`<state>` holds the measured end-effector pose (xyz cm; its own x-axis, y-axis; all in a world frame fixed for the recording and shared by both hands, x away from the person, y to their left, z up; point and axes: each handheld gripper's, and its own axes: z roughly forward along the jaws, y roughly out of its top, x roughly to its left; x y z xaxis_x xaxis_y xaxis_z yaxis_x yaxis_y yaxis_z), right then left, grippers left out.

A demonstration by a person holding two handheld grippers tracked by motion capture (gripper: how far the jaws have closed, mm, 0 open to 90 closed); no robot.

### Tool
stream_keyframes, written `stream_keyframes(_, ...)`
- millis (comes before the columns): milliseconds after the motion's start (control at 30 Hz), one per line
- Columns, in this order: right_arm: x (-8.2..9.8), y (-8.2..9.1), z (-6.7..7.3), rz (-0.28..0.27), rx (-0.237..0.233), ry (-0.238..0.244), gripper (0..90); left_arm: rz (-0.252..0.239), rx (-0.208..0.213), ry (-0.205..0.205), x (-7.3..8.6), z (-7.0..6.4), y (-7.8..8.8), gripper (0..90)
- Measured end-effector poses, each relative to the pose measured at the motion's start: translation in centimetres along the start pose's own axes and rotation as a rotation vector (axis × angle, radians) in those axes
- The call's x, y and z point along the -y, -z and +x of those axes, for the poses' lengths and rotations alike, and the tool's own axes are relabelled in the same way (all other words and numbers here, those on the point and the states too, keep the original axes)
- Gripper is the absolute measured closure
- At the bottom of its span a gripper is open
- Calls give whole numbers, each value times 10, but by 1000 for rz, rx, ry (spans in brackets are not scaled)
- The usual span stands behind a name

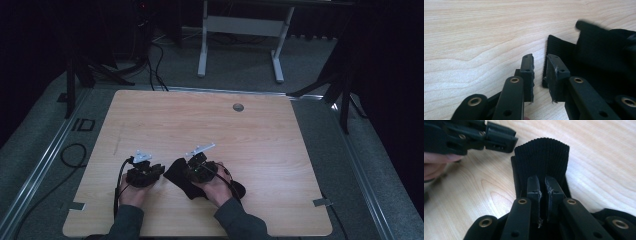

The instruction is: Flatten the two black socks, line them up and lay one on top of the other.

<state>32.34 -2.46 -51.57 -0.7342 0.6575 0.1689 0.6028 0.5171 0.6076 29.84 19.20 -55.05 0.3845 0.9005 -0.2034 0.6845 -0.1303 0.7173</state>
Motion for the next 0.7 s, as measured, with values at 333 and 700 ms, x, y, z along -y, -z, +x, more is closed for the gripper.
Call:
stream_keyframes(333, -2, -19, 7, 50, 14, 1, 832, -3, 8, -1, 0, 0, 2, 792)
stream_keyframes(700, -3, -25, 10, 51, 1, 16, 828, -14, 23, -36, -1, -5, 1, 793)
